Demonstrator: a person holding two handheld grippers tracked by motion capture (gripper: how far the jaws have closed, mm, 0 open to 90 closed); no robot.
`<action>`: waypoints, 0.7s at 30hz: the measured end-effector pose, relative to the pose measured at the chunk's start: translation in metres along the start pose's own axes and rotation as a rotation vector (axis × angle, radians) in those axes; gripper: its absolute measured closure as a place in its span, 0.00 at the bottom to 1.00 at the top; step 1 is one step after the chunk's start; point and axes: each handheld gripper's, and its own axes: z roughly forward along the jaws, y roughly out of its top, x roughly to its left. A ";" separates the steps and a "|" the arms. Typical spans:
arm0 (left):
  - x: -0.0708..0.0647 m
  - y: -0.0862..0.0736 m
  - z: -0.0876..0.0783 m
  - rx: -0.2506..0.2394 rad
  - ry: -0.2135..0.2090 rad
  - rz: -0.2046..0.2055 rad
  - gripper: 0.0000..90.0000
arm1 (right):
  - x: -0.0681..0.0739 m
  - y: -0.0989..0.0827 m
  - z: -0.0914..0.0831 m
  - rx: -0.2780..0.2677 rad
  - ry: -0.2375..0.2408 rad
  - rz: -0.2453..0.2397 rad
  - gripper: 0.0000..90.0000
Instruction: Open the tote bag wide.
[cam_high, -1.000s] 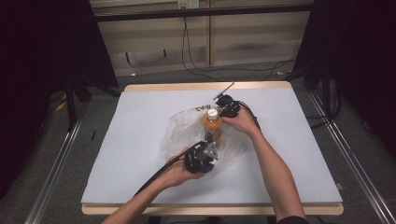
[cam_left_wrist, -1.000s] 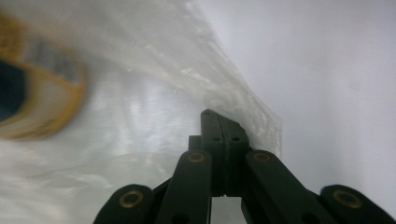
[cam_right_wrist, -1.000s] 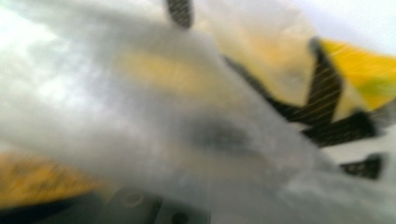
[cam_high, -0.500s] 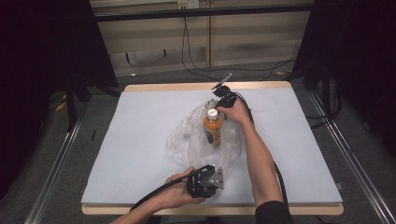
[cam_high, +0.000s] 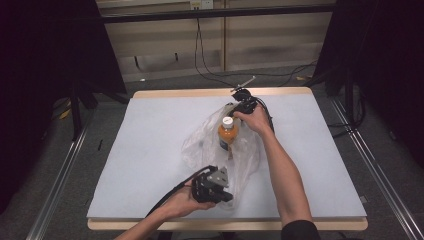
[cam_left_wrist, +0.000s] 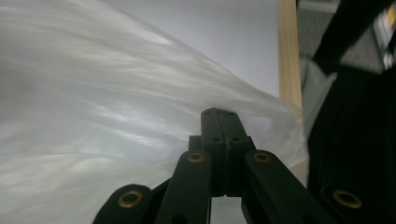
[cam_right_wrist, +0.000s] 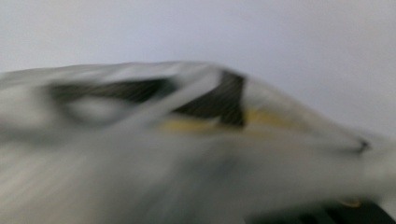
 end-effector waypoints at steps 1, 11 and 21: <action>0.004 -0.001 -0.005 -0.058 -0.008 -0.014 1.00 | 0.000 0.000 0.000 0.000 0.000 0.000 1.00; 0.027 0.013 -0.059 -0.301 0.105 -0.062 1.00 | 0.029 -0.015 -0.061 -0.171 0.130 -0.105 1.00; 0.087 -0.014 -0.031 -0.172 0.282 -0.208 1.00 | 0.043 -0.086 -0.075 -0.121 0.136 -0.157 1.00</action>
